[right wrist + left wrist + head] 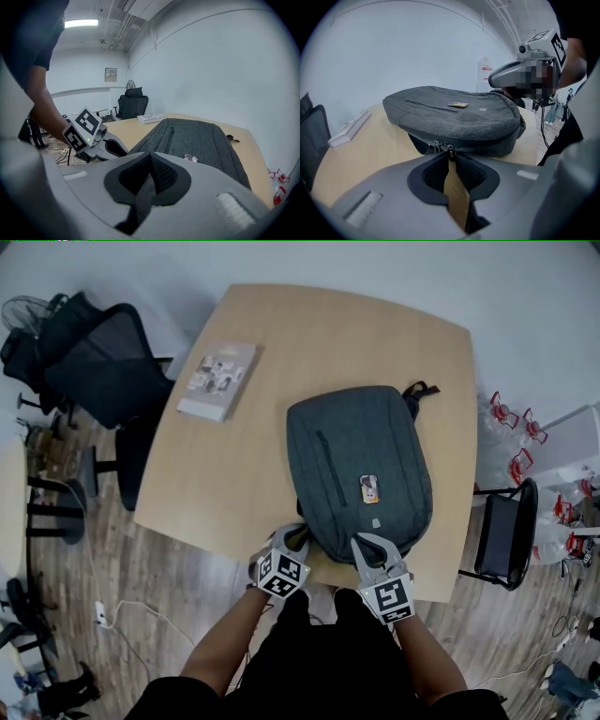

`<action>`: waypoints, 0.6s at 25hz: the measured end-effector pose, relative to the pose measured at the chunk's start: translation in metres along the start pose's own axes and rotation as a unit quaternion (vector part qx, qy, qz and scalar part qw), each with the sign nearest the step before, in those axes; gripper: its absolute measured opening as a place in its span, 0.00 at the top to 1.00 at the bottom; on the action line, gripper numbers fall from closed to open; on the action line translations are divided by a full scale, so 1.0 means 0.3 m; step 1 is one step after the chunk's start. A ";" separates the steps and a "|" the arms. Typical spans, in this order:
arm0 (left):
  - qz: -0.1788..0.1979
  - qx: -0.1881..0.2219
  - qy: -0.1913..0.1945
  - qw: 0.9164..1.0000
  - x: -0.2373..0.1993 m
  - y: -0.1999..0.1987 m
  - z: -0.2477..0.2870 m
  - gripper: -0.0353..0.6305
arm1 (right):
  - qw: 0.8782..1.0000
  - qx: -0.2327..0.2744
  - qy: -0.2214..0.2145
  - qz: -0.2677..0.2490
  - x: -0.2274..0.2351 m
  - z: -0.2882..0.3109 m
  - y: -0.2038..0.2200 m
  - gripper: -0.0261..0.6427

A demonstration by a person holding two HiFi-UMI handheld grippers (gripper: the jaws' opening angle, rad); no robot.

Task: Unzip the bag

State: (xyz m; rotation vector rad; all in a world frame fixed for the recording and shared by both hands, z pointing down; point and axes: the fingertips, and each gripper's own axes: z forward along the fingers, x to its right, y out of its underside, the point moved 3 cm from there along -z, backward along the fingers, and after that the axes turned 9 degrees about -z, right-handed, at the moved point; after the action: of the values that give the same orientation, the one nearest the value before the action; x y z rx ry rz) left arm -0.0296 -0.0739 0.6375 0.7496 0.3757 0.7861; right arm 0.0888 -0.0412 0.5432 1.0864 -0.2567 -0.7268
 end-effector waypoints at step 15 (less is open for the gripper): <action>-0.065 0.019 -0.010 0.998 -0.010 0.005 -0.029 0.86 | 1.000 -0.002 -0.012 0.002 0.004 0.005 0.014 0.96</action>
State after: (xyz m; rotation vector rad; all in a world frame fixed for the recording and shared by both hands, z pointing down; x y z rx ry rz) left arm -0.0373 -0.0714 0.6328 0.7599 0.4181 0.6494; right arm 0.0905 -0.0421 0.5473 1.0743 -0.2781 -0.7368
